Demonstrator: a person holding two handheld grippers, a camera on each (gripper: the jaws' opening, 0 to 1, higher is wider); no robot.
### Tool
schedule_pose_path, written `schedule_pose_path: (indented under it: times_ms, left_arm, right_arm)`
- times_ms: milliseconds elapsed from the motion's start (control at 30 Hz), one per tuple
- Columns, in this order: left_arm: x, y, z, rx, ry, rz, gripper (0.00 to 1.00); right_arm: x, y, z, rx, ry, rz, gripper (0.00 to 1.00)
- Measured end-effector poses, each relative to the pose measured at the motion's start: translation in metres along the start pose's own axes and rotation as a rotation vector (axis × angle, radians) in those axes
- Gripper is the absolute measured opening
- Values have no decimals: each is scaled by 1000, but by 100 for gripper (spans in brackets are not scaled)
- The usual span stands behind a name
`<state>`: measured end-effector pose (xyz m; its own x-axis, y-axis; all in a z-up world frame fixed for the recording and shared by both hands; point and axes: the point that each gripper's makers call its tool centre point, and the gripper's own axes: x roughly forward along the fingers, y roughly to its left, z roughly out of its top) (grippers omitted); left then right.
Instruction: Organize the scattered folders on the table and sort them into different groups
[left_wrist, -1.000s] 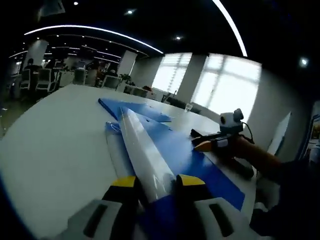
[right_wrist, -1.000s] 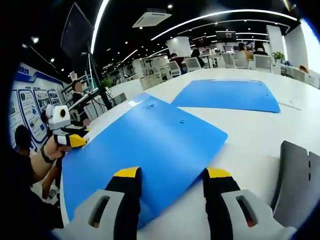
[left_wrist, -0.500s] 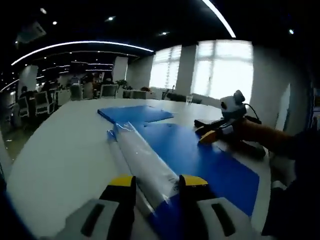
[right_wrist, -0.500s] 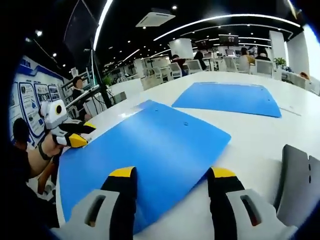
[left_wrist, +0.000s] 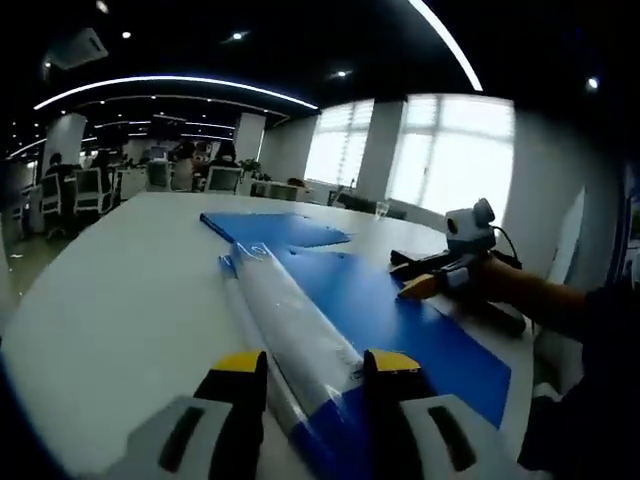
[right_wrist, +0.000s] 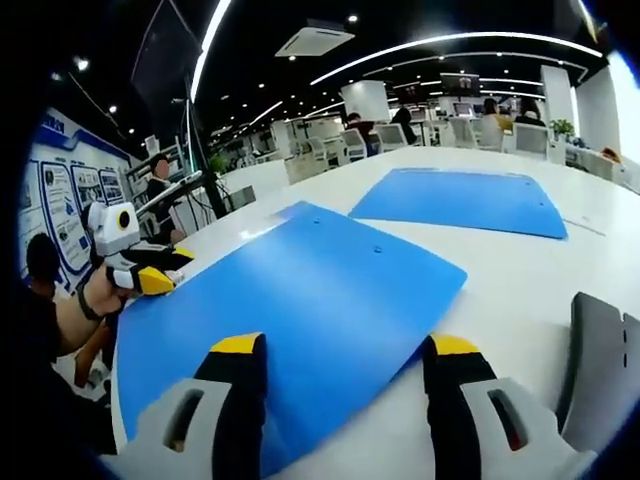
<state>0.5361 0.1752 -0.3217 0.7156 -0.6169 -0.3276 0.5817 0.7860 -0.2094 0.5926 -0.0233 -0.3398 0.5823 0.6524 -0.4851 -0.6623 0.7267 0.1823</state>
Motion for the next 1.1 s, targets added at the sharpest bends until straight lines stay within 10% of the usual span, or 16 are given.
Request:
schedule_pose_path:
  times_ms: [1100]
  left_arm:
    - [-2,3,5,1,-7,2,55]
  right_arm:
    - [-2,22,6,-145,-45,43,91]
